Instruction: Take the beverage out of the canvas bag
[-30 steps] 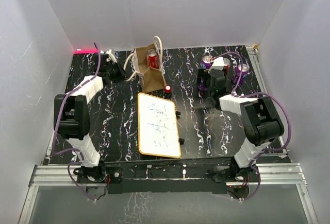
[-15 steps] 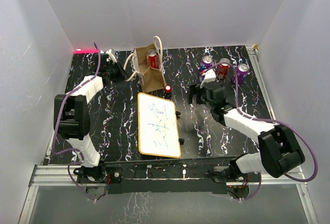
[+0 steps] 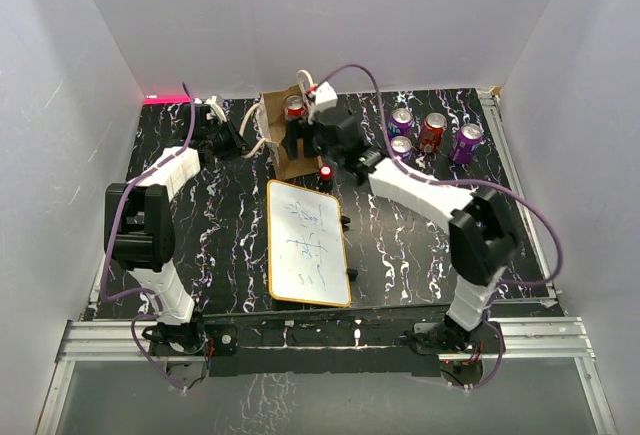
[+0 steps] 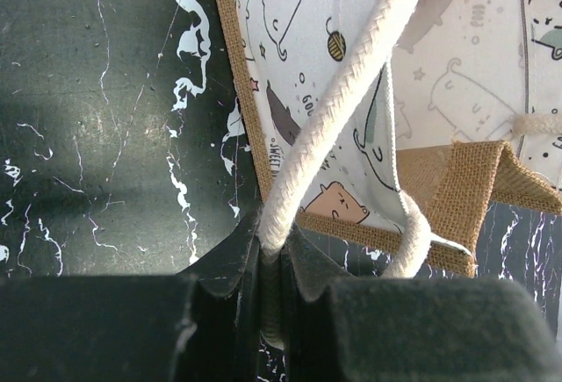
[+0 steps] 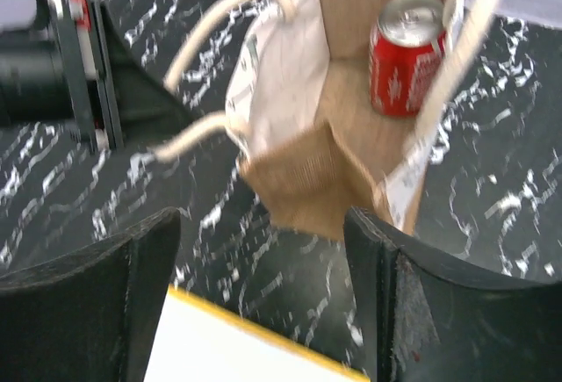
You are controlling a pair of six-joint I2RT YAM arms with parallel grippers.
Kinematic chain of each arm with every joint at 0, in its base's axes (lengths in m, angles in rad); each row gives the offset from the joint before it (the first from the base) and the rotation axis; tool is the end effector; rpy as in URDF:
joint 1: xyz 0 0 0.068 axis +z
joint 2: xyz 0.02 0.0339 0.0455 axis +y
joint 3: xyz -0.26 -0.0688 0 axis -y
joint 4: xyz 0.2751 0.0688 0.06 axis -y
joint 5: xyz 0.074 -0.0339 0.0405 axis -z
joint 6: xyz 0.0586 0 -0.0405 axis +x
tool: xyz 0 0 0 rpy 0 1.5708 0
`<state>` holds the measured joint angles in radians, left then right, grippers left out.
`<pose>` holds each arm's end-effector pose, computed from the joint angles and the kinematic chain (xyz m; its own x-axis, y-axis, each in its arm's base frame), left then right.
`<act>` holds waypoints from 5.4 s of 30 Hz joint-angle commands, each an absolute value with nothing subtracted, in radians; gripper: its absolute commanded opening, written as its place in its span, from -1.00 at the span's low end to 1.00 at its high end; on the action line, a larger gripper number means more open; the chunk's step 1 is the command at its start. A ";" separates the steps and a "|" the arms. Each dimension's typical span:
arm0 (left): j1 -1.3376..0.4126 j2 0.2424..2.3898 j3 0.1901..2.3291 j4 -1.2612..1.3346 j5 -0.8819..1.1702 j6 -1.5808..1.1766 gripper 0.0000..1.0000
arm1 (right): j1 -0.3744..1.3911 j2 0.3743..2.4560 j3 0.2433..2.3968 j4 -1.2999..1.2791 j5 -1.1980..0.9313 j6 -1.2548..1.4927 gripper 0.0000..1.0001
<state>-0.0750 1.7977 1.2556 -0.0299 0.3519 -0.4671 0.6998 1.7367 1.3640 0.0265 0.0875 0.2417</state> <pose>0.4508 -0.0541 0.2065 -0.6438 -0.3755 -0.6667 0.0778 0.8347 -0.5452 0.3594 0.2959 0.2807 -0.3906 -0.0171 -0.9204 -0.4998 0.8436 0.1964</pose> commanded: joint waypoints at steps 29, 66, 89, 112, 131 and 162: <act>-0.074 1.760 1.272 -0.041 0.381 -0.454 -1.00 | 0.634 2.607 2.490 -0.248 0.421 0.199 0.26; -0.074 1.763 1.269 -0.035 0.397 -0.463 -1.00 | 0.578 2.860 2.545 0.117 0.358 0.060 0.41; -0.074 1.766 1.267 -0.029 0.399 -0.466 -1.00 | 0.584 2.622 2.528 0.215 0.301 0.129 -0.85; -0.074 1.773 1.269 -0.038 0.380 -0.454 -1.00 | 0.588 2.337 2.445 0.161 0.223 0.144 -0.85; -0.074 1.775 1.270 -0.045 0.363 -0.440 -1.00 | 0.573 1.445 1.324 0.087 0.248 0.078 -0.85; -0.074 1.795 1.279 -0.047 0.381 -0.447 -1.00 | 0.097 1.418 0.716 0.635 0.249 0.112 -0.85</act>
